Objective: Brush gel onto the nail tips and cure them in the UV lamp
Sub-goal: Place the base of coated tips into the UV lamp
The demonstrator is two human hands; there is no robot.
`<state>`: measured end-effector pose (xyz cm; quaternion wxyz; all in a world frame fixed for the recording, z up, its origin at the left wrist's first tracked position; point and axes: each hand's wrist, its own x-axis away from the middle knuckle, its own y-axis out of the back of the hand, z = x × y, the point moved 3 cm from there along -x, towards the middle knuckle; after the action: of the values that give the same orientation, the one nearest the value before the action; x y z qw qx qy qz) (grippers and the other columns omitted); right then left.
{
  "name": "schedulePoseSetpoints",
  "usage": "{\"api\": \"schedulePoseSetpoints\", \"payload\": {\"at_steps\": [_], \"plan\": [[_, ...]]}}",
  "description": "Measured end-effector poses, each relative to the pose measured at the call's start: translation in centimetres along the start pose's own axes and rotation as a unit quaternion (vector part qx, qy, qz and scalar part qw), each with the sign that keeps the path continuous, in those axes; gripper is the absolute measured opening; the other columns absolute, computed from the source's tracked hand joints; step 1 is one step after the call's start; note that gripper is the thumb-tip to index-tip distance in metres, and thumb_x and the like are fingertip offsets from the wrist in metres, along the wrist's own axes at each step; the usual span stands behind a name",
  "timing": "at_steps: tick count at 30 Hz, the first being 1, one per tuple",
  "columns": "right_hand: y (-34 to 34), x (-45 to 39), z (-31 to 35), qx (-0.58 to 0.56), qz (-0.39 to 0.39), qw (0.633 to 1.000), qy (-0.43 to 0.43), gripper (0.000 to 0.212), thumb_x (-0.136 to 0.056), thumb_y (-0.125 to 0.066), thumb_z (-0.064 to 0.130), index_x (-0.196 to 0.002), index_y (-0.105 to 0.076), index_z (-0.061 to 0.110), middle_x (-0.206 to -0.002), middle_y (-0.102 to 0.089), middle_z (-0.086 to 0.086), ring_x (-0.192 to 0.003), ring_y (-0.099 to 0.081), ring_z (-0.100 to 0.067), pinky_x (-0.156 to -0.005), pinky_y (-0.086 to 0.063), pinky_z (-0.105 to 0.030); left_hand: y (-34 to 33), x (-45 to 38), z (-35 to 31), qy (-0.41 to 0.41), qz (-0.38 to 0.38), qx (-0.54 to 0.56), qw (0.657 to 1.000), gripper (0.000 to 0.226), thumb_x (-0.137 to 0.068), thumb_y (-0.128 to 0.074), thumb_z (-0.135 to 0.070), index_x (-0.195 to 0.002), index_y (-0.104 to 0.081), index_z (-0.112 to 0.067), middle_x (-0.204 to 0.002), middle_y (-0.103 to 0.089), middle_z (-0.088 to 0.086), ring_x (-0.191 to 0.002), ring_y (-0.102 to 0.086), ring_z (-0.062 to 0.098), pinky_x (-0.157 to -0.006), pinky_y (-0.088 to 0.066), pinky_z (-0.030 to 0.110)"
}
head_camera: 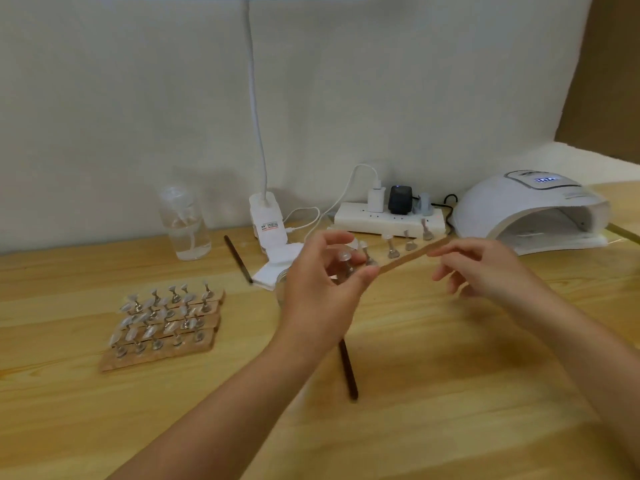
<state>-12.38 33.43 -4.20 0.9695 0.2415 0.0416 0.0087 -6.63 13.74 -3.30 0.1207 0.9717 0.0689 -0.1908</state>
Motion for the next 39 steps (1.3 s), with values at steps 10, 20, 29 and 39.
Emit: {"api": "schedulePoseSetpoints", "payload": {"at_steps": [10, 20, 29, 39], "plan": [[11.9, 0.0, -5.7, -0.296, -0.114, 0.930, -0.183, 0.027, -0.095, -0.045, 0.026, -0.081, -0.062, 0.010, -0.053, -0.061, 0.000, -0.043, -0.050, -0.007, -0.034, -0.042, -0.014, -16.2, -5.4, 0.9, 0.020, 0.167, 0.045, 0.985, 0.038, -0.081, -0.069, -0.013, -0.107, -0.046, -0.028, -0.090, -0.064, -0.005, -0.083, -0.057, 0.001, -0.064, -0.041, 0.000], [14.7, -1.1, -9.0, -0.313, -0.074, 0.923, -0.213, 0.006, -0.083, -0.058, 0.004, -0.087, -0.062, 0.000, -0.062, -0.069, -0.010, -0.048, -0.065, -0.011, -0.037, -0.049, -0.016, -20.3, -8.5, 2.8, -0.004, 0.232, 0.038, 0.972, 0.045, -0.079, -0.069, -0.006, -0.111, -0.049, -0.030, -0.100, -0.065, -0.003, -0.092, -0.058, -0.006, -0.082, -0.045, 0.009], [17.1, -2.2, -9.7, -0.238, -0.129, 0.950, -0.155, 0.014, -0.084, -0.057, -0.001, -0.076, -0.066, 0.005, -0.056, -0.067, -0.006, -0.046, -0.063, -0.009, -0.041, -0.049, -0.014, -20.3, -9.0, 3.4, -0.031, 0.167, 0.054, 0.984, 0.049, -0.071, -0.077, -0.015, -0.101, -0.051, -0.043, -0.102, -0.062, -0.015, -0.101, -0.055, -0.006, -0.080, -0.047, 0.009], [19.4, -2.9, -12.4, -0.239, -0.252, 0.927, -0.138, 0.021, -0.090, -0.053, -0.001, -0.075, -0.063, 0.008, -0.060, -0.066, -0.002, -0.045, -0.063, -0.005, -0.044, -0.049, -0.012, -19.7, -9.6, 4.3, -0.006, 0.117, 0.032, 0.993, 0.036, -0.083, -0.064, -0.016, -0.098, -0.049, -0.045, -0.105, -0.055, -0.027, -0.099, -0.050, -0.017, -0.076, -0.040, 0.004]]}}
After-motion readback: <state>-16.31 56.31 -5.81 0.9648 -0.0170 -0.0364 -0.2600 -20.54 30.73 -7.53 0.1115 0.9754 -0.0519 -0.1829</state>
